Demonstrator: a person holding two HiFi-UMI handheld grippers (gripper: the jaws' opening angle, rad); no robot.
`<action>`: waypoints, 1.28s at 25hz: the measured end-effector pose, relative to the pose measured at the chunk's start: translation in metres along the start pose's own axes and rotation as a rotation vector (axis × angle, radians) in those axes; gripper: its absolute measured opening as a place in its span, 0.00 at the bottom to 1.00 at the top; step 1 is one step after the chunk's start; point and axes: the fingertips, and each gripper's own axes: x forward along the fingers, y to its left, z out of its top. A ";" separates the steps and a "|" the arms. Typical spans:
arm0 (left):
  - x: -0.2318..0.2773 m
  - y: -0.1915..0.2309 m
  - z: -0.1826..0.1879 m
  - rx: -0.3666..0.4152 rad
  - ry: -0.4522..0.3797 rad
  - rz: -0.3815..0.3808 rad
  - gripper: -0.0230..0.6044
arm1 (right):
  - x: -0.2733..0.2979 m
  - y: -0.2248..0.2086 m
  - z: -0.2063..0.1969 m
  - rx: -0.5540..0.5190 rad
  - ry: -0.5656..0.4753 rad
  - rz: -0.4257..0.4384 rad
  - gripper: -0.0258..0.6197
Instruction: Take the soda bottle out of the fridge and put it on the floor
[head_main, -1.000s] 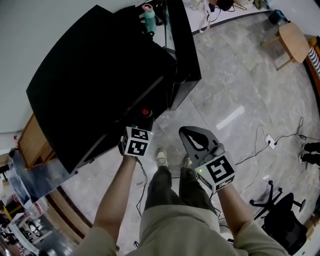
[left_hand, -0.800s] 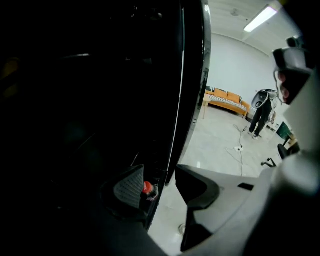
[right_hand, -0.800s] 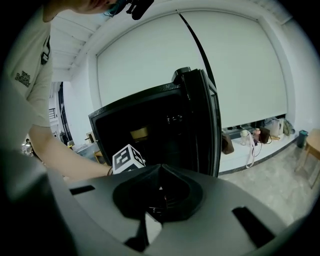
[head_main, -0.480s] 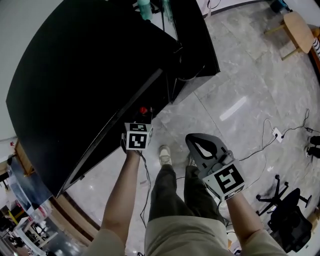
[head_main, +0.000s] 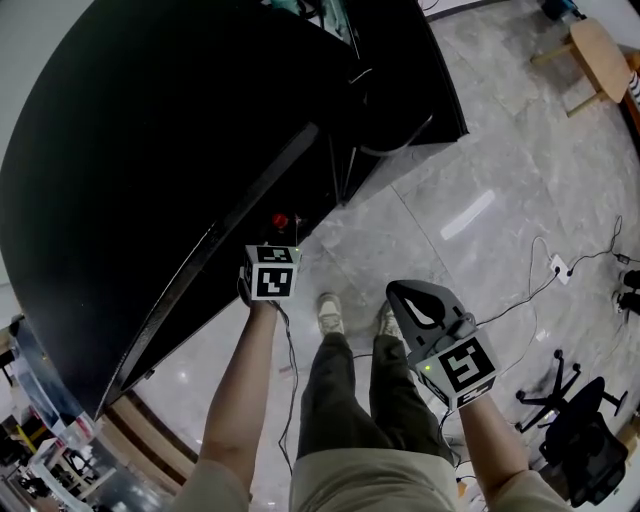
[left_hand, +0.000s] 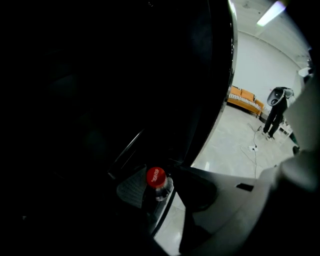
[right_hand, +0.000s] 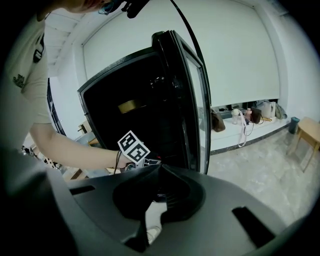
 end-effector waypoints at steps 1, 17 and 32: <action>0.000 0.001 0.000 0.005 -0.008 0.007 0.29 | 0.002 0.002 -0.004 0.007 0.005 0.003 0.03; 0.020 0.010 -0.023 -0.178 -0.019 0.070 0.31 | 0.011 0.000 -0.038 0.015 0.040 0.008 0.03; 0.014 -0.007 -0.019 -0.113 -0.058 -0.012 0.25 | 0.016 -0.001 -0.076 0.036 0.114 -0.006 0.03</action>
